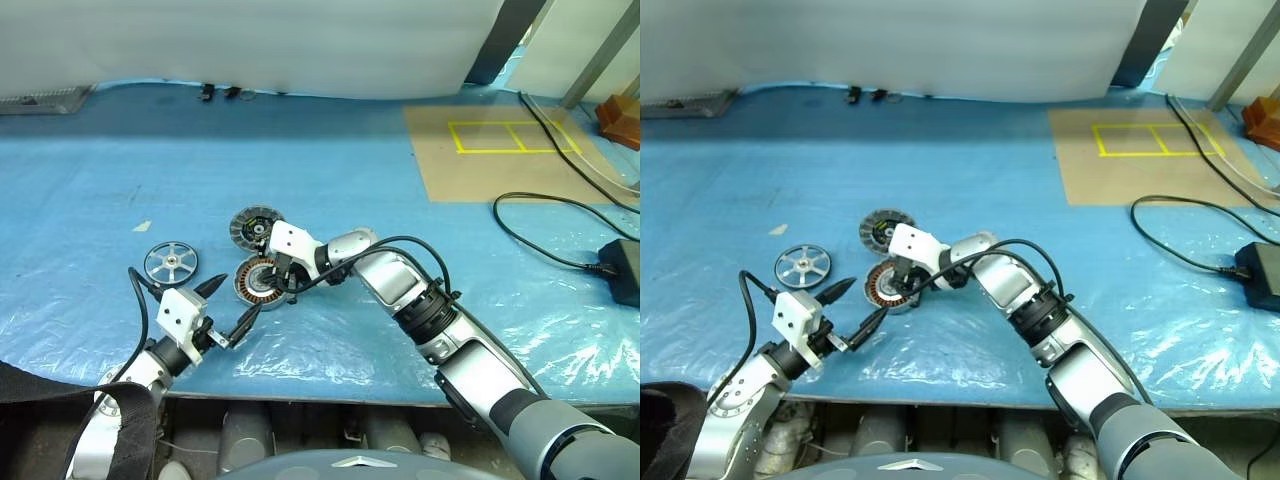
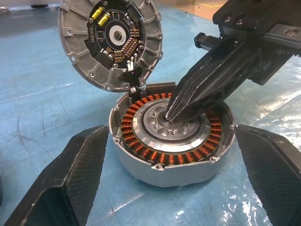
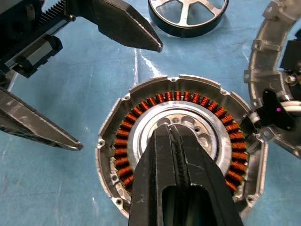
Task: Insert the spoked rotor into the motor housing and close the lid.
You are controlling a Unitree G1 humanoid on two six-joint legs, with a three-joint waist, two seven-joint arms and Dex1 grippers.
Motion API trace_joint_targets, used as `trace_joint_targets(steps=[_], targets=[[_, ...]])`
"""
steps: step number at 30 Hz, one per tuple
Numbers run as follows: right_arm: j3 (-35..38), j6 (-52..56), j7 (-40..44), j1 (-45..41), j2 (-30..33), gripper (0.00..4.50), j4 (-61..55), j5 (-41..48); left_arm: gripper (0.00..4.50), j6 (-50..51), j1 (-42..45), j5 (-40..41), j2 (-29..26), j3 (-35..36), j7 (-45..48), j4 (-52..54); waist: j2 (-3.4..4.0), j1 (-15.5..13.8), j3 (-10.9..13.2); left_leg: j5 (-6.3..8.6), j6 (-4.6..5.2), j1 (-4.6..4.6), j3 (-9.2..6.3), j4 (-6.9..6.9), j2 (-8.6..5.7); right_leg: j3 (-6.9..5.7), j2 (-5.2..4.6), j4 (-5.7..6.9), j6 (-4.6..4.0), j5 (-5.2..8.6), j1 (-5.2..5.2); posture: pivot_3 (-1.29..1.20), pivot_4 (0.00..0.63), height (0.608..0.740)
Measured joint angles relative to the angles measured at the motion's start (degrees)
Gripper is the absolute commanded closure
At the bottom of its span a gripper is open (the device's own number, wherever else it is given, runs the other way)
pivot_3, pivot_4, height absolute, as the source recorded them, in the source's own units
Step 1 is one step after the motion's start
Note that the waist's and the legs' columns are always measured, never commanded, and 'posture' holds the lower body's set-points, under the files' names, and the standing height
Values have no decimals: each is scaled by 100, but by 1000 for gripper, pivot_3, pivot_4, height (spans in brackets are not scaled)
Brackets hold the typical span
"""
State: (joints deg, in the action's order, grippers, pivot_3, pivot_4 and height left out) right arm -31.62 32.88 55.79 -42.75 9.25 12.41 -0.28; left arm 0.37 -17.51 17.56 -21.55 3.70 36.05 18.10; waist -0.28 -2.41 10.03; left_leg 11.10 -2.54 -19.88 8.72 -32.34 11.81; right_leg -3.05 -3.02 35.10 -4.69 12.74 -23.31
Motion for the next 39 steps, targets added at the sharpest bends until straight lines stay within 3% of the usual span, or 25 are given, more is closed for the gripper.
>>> trace_joint_targets(steps=[23, 39], targets=[[358, 386, -5, -3, -233, 4482, -80, 372, 0, 19, 106, 1, -30, -38, -1, -48, 0, 1, 0, 0, -1, -1, -1, 1, 0, 0, 0, 0, 0, 0, -2, 0, 150, 740], [276, -291, -85, 101, -407, 4482, 535, 303, 0, 18, 85, -1, -30, -58, -11, -62, 1, 2, 0, 1, 1, 1, 0, 0, 0, 0, -1, 2, 0, 0, 3, 0, 150, 740]])
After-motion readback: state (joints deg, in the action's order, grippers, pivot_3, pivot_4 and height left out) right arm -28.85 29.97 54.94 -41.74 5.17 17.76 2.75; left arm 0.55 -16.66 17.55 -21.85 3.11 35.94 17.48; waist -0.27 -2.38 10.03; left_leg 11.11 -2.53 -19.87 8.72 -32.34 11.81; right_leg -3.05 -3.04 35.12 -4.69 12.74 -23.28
